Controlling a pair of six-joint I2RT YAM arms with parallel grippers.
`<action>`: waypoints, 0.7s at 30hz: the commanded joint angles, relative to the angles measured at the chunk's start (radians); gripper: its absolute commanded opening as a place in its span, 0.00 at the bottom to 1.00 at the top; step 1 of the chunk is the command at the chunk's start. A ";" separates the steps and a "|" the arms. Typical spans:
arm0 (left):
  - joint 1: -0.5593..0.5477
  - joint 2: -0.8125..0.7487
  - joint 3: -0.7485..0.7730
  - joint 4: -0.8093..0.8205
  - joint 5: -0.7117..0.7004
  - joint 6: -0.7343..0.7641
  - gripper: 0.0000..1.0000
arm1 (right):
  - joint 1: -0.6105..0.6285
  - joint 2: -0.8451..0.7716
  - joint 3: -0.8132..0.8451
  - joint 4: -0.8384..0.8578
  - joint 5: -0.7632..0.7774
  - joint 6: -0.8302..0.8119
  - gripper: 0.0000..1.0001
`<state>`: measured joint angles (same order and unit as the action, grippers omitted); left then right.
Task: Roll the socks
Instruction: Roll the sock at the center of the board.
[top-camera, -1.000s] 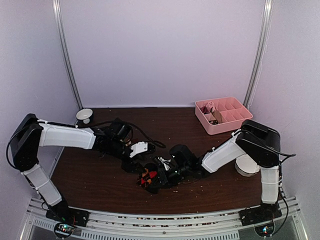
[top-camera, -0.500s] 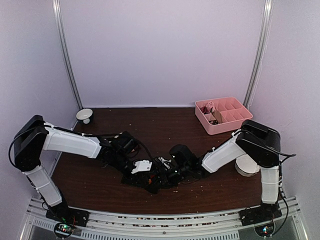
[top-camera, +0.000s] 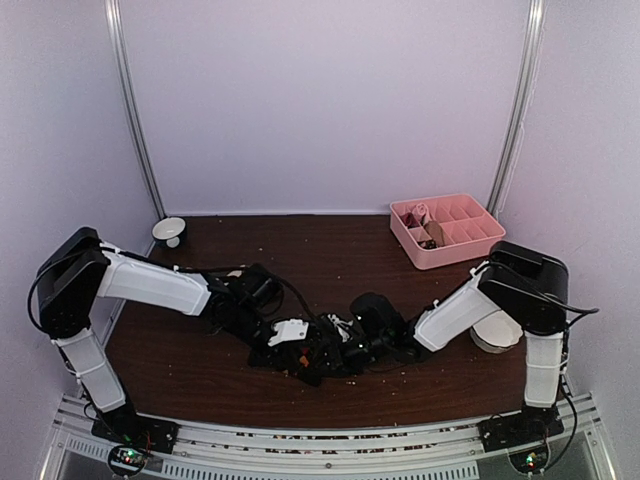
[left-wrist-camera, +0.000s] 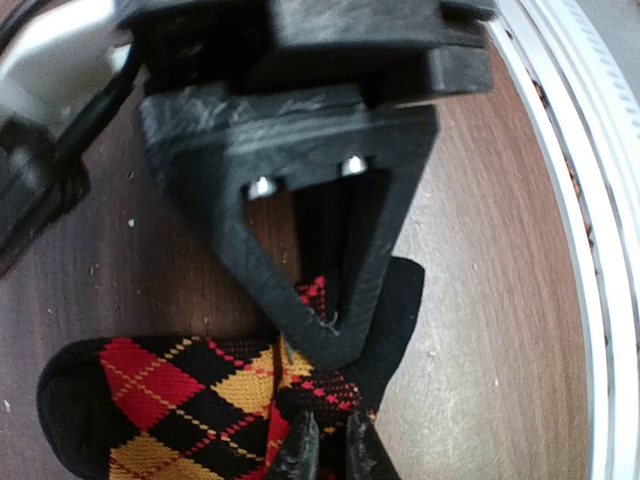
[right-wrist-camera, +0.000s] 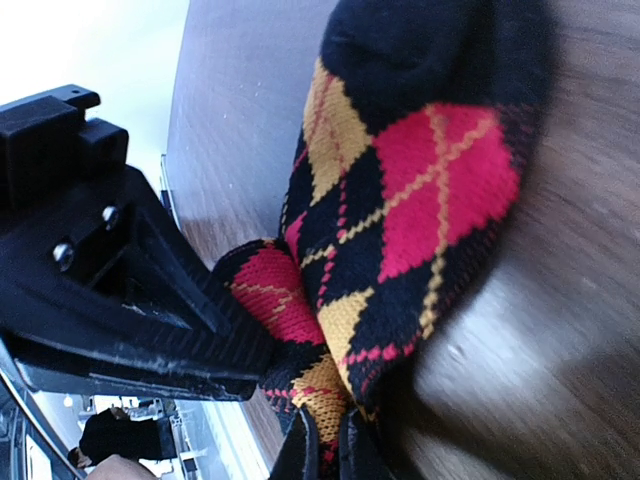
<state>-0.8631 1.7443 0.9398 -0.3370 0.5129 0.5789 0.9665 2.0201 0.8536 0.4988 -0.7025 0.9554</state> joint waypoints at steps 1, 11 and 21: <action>0.009 0.041 0.002 -0.043 0.018 -0.030 0.13 | -0.024 0.038 -0.119 -0.271 0.176 0.018 0.00; 0.016 0.113 0.009 -0.028 0.077 -0.122 0.00 | -0.025 -0.037 -0.112 -0.283 0.170 -0.017 0.00; 0.012 0.125 0.025 -0.071 0.118 -0.086 0.31 | -0.025 -0.031 -0.036 -0.358 0.199 -0.068 0.02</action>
<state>-0.8536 1.8248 0.9722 -0.3031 0.6514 0.4839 0.9623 1.9369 0.8444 0.3592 -0.6456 0.9173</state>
